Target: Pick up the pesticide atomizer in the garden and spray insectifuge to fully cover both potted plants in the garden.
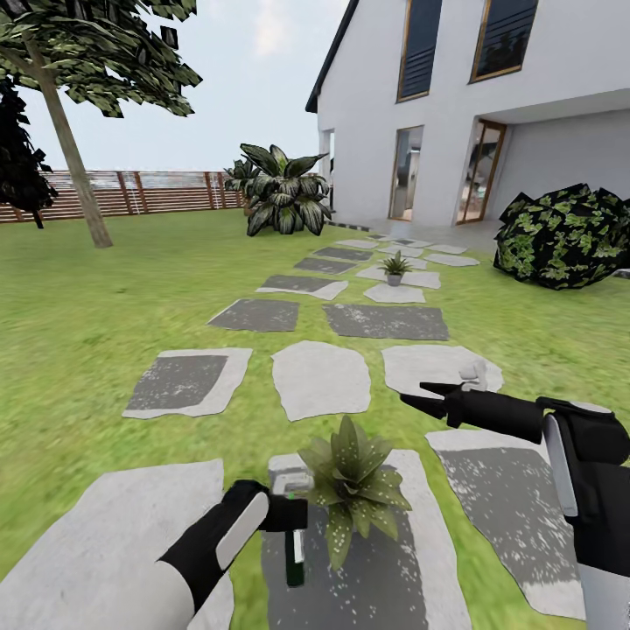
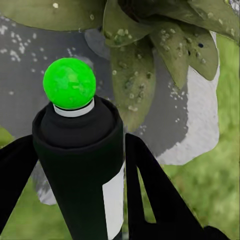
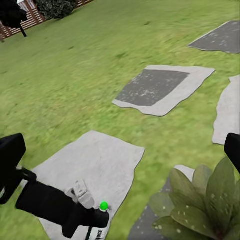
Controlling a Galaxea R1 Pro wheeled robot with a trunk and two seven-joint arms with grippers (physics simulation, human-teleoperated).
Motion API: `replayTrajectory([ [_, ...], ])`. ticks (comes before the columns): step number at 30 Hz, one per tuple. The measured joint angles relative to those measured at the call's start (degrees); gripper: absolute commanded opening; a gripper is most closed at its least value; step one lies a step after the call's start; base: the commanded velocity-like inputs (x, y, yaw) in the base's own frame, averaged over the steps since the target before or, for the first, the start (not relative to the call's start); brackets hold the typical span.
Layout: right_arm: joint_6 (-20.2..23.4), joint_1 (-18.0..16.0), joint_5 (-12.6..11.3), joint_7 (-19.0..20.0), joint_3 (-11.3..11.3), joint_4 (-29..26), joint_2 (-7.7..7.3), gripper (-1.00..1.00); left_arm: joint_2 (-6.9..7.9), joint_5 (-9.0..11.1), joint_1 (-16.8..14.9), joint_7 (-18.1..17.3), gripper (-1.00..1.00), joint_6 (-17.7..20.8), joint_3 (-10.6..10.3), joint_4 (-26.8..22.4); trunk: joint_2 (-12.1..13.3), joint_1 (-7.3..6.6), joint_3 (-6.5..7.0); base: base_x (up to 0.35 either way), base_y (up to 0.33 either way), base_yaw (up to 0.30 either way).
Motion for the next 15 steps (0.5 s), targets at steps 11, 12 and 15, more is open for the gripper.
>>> replayTrajectory([
  [11,0.6,-0.1,0.0,-0.2,-0.5,0.0,0.22,1.00,-0.94,-6.1,0.5,-0.8,-1.00,-8.9,-0.2,6.5,0.0,0.00,0.23,0.000,0.207,-0.157],
  [12,0.6,-0.1,0.0,-0.2,-0.5,0.0,0.22,1.00,-0.94,-6.1,0.5,-0.8,-1.00,-9.2,-0.2,6.5,0.0,0.00,0.27,0.000,0.294,-0.258],
  [15,0.6,-0.1,0.0,-0.2,-0.5,0.0,0.22,1.00,-0.95,-6.1,0.5,-0.9,-1.00,-9.8,-0.2,7.0,0.0,0.00,0.40,0.000,0.294,-0.259],
])
